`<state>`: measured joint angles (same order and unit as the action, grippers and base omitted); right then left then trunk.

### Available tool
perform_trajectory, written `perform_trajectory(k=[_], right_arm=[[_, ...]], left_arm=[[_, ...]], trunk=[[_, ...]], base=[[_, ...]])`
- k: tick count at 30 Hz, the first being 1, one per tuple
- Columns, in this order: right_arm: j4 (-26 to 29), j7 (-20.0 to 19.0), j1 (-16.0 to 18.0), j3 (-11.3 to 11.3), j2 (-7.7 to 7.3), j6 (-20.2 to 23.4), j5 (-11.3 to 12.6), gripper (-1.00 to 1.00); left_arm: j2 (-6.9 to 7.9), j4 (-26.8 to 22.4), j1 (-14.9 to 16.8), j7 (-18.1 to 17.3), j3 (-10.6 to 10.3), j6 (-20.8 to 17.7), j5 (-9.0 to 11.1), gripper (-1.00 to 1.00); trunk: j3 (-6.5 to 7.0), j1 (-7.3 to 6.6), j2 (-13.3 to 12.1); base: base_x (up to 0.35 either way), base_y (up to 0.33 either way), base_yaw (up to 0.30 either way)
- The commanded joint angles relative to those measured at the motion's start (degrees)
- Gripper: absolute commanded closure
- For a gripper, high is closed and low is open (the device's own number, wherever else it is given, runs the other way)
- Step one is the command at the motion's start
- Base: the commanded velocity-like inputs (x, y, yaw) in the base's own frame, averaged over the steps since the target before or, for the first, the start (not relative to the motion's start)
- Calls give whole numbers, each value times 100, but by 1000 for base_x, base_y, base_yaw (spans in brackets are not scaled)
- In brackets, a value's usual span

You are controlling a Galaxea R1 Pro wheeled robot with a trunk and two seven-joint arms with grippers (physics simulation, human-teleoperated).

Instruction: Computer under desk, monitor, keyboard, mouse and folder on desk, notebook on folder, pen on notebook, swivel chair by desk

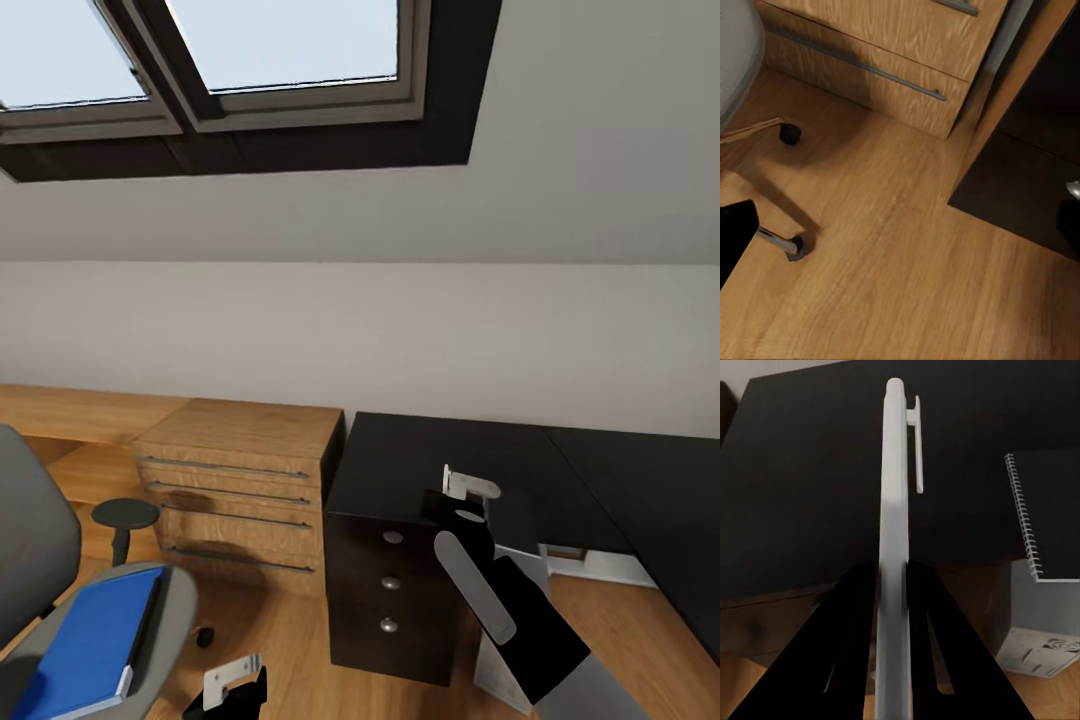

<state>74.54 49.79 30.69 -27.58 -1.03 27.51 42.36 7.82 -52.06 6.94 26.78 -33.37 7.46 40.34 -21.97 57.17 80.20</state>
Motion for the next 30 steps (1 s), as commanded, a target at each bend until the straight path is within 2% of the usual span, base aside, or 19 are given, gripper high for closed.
perform_trajectory(k=[1, 21, 30], right_arm=[[8, 30, 7, -16, -4, 18, 34, 100], [8, 38, 7, -11, -7, 18, 34, 100], [8, 31, 7, -11, -12, 18, 36, 100]], left_arm=[[9, -4, 9, 38, -38, 45, 61, -100], [9, -4, 9, 38, -33, 45, 56, -100], [9, -5, 9, 38, -33, 45, 53, -100]], trunk=[[-15, 1, 5], [-158, 1, 5], [-136, 1, 5]], base=[[16, 0, 58], [2, 0, 60], [0, 0, -195]])
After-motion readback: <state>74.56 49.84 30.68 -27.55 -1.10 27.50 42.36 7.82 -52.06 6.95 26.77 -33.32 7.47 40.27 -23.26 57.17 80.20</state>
